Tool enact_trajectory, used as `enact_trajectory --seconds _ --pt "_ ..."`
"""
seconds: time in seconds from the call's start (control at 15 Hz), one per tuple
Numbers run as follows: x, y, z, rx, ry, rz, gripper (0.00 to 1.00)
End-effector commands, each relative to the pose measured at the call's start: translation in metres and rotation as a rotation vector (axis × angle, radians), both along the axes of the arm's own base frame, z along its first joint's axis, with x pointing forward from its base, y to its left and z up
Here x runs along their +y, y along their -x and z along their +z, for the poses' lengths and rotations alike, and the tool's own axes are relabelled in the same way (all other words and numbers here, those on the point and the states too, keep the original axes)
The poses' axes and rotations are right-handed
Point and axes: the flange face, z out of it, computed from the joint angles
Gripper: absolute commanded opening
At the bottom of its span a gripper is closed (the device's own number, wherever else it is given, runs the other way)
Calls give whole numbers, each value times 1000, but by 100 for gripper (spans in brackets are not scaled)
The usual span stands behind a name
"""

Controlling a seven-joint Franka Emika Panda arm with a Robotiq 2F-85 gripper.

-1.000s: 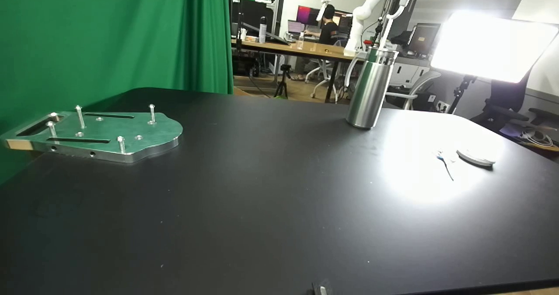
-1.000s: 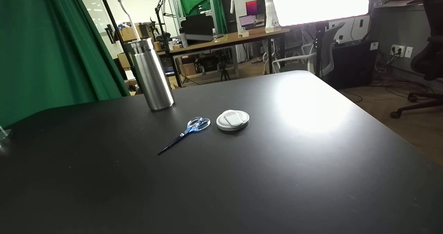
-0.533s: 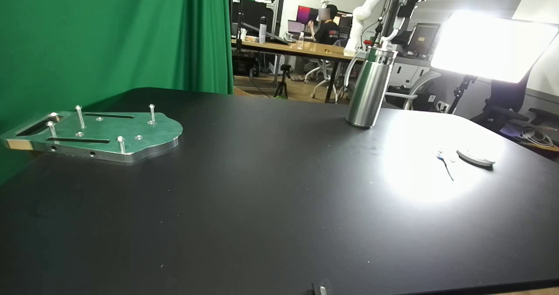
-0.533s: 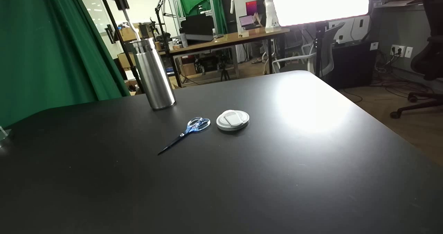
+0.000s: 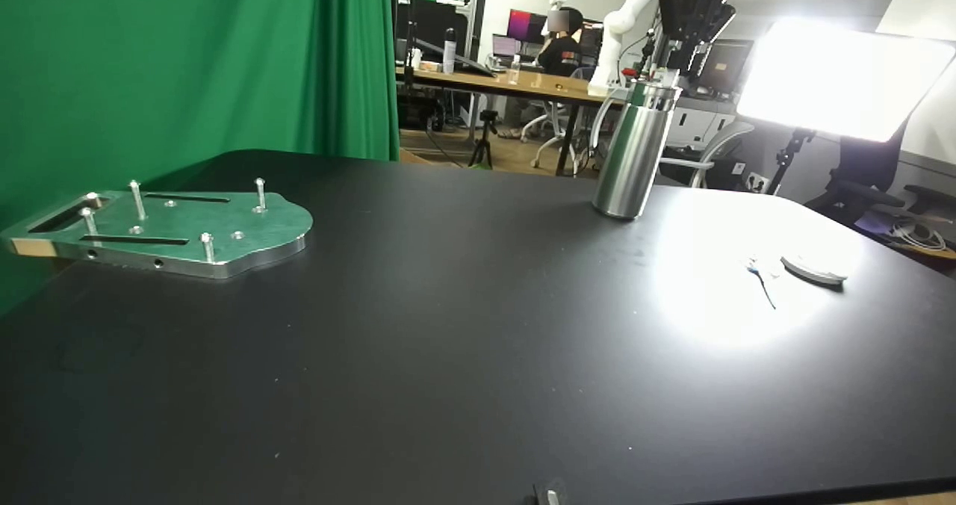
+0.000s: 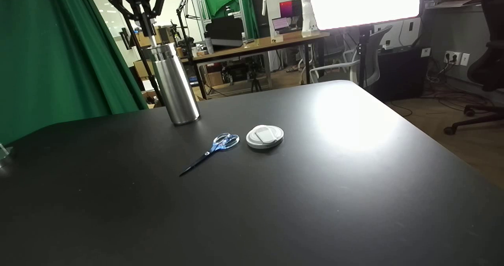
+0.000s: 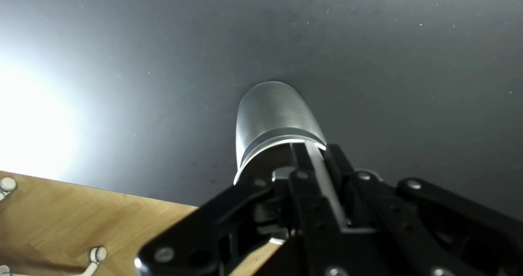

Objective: Use the brush to scrub inside the jar

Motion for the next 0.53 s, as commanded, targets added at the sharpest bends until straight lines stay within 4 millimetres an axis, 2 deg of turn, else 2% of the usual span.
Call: enact_trajectory --seconds 0.0,0.47 --pt "-2 -6 -6 35 -9 0 4" --pt "-1 -2 50 -67 -5 12 4"
